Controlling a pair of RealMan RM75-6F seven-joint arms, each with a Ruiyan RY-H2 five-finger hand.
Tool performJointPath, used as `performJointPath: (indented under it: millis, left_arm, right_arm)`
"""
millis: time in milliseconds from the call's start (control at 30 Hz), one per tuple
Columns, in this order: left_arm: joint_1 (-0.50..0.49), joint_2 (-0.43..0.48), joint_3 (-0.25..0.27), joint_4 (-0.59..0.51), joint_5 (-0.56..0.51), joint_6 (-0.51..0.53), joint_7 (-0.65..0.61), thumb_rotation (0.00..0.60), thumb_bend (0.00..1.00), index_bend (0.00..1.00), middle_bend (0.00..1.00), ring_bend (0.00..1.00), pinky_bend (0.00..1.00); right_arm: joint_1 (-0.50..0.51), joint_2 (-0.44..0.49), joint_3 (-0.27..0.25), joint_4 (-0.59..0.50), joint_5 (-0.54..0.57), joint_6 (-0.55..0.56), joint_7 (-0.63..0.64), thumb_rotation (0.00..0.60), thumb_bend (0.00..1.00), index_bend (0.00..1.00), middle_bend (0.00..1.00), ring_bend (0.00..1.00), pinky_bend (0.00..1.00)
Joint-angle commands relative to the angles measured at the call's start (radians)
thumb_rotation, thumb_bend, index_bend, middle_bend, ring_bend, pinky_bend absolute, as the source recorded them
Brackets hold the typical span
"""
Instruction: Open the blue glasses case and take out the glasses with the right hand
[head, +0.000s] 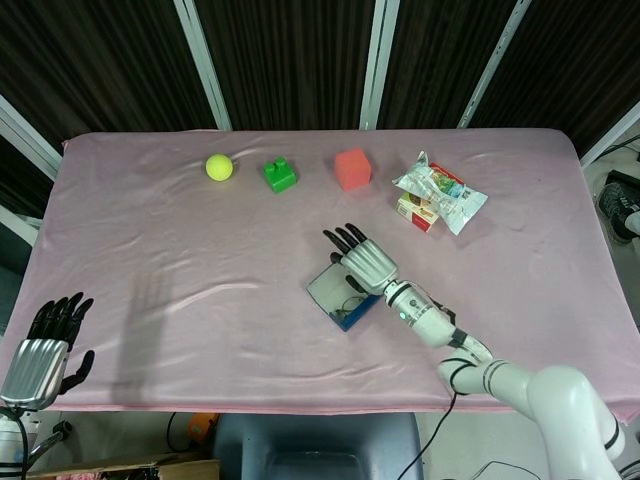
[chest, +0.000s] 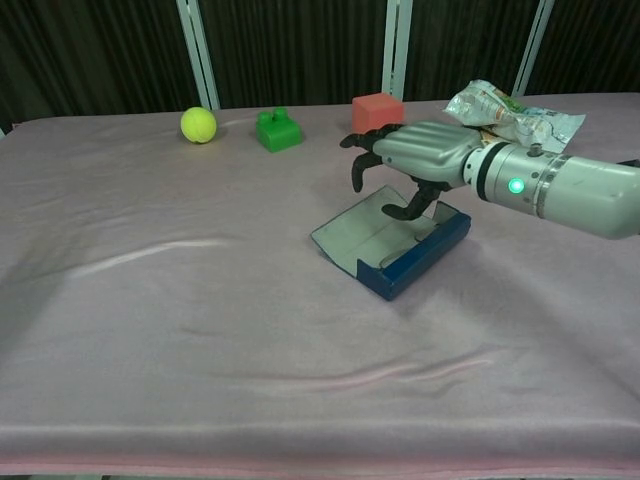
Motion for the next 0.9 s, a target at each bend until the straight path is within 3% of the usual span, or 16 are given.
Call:
performJointPath:
  millis: [33,133,267,400,633,900]
  left_arm:
    - [-0.001,0.001,0.0,0.0,-0.002,-0.004,-0.002,0.6,0.41,0.0,0.0,0.0,0.04]
    - [0.002,0.006,0.0,-0.001,0.003,0.006,-0.012,0.6,0.41,0.0,0.0,0.0,0.04]
    - [0.006,0.004,-0.002,0.002,0.002,0.014,0.004,0.6,0.41,0.0,0.0,0.0,0.04]
    - [0.002,0.003,-0.001,-0.007,-0.003,0.003,0.017,0.6,0.41,0.0,0.0,0.0,0.04]
    - [0.006,0.006,0.006,-0.013,0.008,0.008,0.019,0.6,0.41,0.0,0.0,0.0,0.04]
    - [0.009,0.008,0.009,-0.013,0.013,0.014,0.014,0.6,0.41,0.0,0.0,0.0,0.04]
  right_arm:
    - [0.032,-0.048,0.055,0.022,0.082,-0.064,-0.128,0.6,0.48,0.12,0.04,0.03,0.0]
    - [0.011,-0.013,0.072,-0.072,0.109,-0.041,-0.15,0.6,0.47,0.15,0.04,0.02,0.0]
    - [-0.048,0.152,0.009,-0.327,0.034,0.008,-0.035,0.6,0.6,0.31,0.04,0.01,0.0]
    - [-0.086,0.277,-0.056,-0.463,-0.038,0.047,-0.043,0.6,0.64,0.36,0.04,0.0,0.0]
    - [-0.116,0.347,-0.105,-0.546,-0.048,0.039,-0.092,0.6,0.64,0.37,0.04,0.0,0.0]
    - [-0.112,0.281,-0.112,-0.51,-0.014,-0.018,-0.122,0.6,0.64,0.41,0.04,0.0,0.0]
